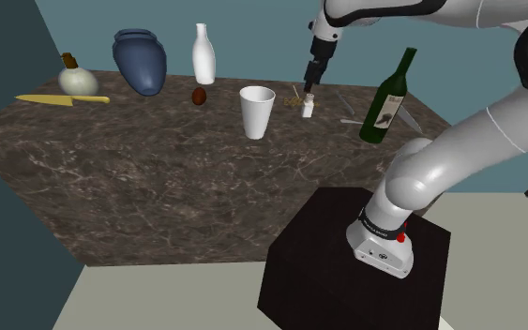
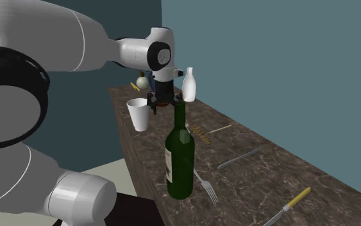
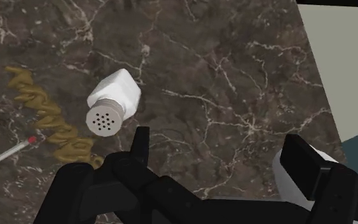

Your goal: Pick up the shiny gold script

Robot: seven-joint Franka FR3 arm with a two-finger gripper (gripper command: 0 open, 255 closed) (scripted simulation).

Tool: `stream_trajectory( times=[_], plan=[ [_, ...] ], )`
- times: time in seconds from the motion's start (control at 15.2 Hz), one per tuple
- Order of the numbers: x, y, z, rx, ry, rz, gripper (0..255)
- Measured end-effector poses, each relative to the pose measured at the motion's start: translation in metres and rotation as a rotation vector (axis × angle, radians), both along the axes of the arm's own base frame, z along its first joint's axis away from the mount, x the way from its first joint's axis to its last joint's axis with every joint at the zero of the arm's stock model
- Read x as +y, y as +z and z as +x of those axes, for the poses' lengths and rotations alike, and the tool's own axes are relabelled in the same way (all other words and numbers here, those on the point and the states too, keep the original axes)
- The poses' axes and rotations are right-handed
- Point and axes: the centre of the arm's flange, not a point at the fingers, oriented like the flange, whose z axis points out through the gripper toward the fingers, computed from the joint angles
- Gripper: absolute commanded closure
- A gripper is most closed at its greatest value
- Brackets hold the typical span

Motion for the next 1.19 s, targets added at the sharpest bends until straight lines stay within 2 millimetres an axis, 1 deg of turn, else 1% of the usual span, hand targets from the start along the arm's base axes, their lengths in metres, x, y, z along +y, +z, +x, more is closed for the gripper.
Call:
stream_trajectory(
  times=[0.2, 0.4, 0.46, 0.59, 0.66, 0.73, 0.99, 1.19],
  plan=[
    [-0.032, -0.022, 0.022, 0.028, 0.06, -0.011, 0],
    [-0.06, -0.038, 0.045, 0.054, 0.12, -0.022, 0],
    [-0.066, -0.048, 0.053, 0.064, 0.14, -0.025, 0],
    [-0.086, -0.062, 0.073, 0.082, 0.179, -0.033, 0],
    [-0.092, -0.068, 0.081, 0.091, 0.201, -0.037, 0],
    [-0.1, -0.071, 0.087, 0.1, 0.221, -0.04, 0],
    [-0.13, -0.096, 0.118, 0.133, 0.294, -0.054, 0],
    [-0.135, -0.112, 0.123, 0.139, 0.308, -0.056, 0]
  ],
)
